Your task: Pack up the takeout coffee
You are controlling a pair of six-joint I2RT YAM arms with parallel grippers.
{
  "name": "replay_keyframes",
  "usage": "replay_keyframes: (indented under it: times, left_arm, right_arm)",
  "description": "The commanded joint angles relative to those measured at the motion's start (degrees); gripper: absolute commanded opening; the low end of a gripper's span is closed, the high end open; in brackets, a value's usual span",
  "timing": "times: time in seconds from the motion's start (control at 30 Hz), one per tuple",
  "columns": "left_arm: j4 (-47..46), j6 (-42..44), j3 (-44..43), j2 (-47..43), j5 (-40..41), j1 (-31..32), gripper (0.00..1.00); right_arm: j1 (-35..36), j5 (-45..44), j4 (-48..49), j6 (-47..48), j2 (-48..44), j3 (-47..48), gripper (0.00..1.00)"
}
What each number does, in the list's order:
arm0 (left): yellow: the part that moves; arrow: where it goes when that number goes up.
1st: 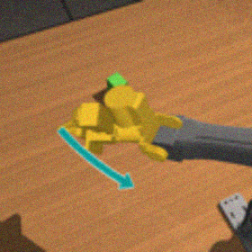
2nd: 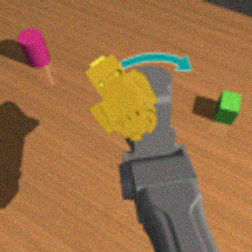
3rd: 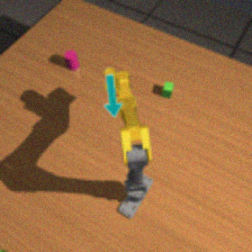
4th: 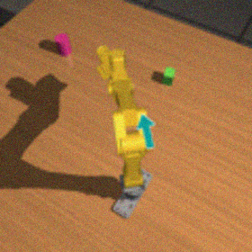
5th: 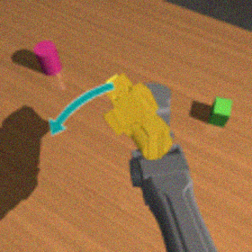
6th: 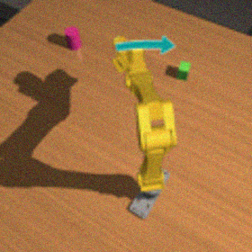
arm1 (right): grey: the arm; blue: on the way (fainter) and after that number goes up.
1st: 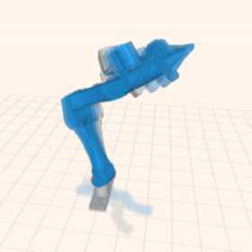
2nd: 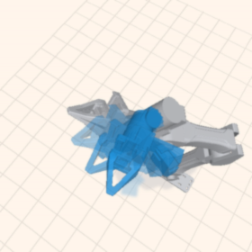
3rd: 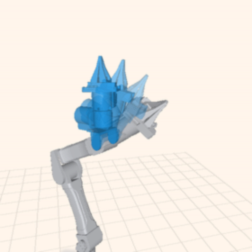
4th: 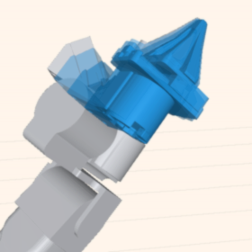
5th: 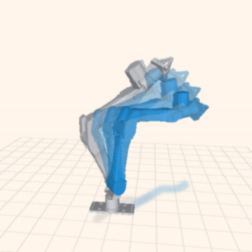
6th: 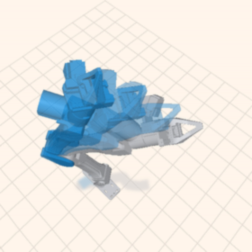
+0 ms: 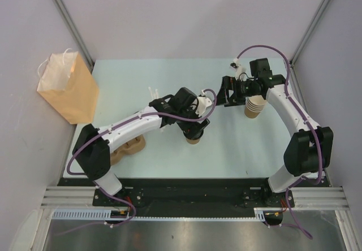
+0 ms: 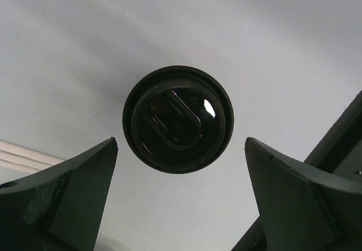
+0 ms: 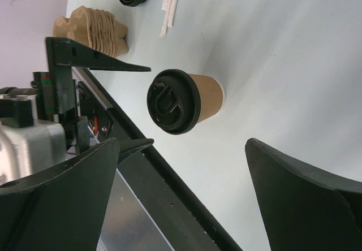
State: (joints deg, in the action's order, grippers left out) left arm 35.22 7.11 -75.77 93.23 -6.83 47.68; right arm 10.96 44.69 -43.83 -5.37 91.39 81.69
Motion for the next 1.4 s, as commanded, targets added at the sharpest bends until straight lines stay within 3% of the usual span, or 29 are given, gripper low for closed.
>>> replay_keyframes:
  times: [0.0, 0.4, 0.87, 1.37]
  left_arm:
    - [-0.4, 0.8, -3.2, 1.5, -1.7, 0.2, 0.99]
    - [-1.4, 1.0, -3.6, 4.7, -2.3, 0.2, 0.97]
    - [-2.4, 1.1, -2.5, 5.7, -1.2, 0.2, 0.75]
    - [-2.0, 1.6, -1.7, 6.5, 1.6, 0.3, 0.81]
  right_arm:
    - [0.1, 1.9, 1.3, -0.5, 0.4, 2.2, 1.0]
    - [-0.1, 2.9, 1.6, -0.8, 0.6, 2.2, 1.0]
    - [-0.4, 3.1, 1.9, -1.1, 1.0, 2.2, 0.99]
    - [-0.9, 3.2, 2.2, -1.4, 1.4, 2.2, 1.0]
